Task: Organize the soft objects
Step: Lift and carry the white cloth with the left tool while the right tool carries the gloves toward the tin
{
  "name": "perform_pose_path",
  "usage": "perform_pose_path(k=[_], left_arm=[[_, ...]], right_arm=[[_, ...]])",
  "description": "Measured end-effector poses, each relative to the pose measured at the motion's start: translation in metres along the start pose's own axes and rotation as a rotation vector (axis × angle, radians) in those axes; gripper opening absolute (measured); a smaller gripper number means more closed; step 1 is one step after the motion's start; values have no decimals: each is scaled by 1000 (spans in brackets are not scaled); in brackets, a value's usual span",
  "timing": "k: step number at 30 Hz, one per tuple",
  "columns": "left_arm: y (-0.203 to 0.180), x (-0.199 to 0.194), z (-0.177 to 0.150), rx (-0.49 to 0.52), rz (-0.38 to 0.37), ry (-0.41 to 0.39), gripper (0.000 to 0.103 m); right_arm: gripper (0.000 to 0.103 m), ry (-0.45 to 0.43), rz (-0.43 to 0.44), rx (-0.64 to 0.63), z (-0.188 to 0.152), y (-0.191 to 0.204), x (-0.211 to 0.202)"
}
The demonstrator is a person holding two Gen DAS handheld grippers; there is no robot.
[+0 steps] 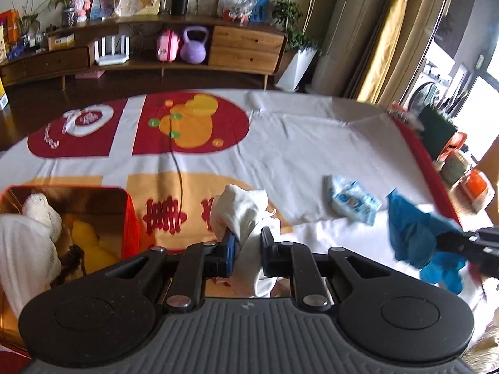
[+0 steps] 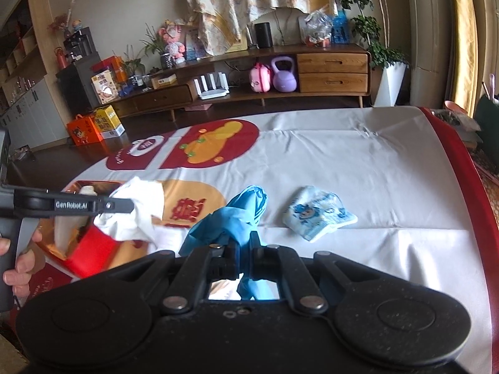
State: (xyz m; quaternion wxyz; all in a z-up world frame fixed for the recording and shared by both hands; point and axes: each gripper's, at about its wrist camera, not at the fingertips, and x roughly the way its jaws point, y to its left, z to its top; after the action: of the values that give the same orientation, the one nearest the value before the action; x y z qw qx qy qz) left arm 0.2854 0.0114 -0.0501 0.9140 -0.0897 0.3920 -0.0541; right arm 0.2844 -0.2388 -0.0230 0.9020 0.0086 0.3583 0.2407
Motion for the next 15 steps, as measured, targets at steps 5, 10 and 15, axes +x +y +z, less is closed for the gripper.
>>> perform_pose_path(k=[5,10,15], left_arm=[[-4,-21,7,11,-22,-26,16],[3,-41,8,2,-22,-30,16],[18,-65,7,-15,-3,-45,16]], right_arm=[[5,-6,27,-13,4,17,-10],[5,-12,60,-41,11,41,-18],[5,-21,104,-81,19,74,-22]])
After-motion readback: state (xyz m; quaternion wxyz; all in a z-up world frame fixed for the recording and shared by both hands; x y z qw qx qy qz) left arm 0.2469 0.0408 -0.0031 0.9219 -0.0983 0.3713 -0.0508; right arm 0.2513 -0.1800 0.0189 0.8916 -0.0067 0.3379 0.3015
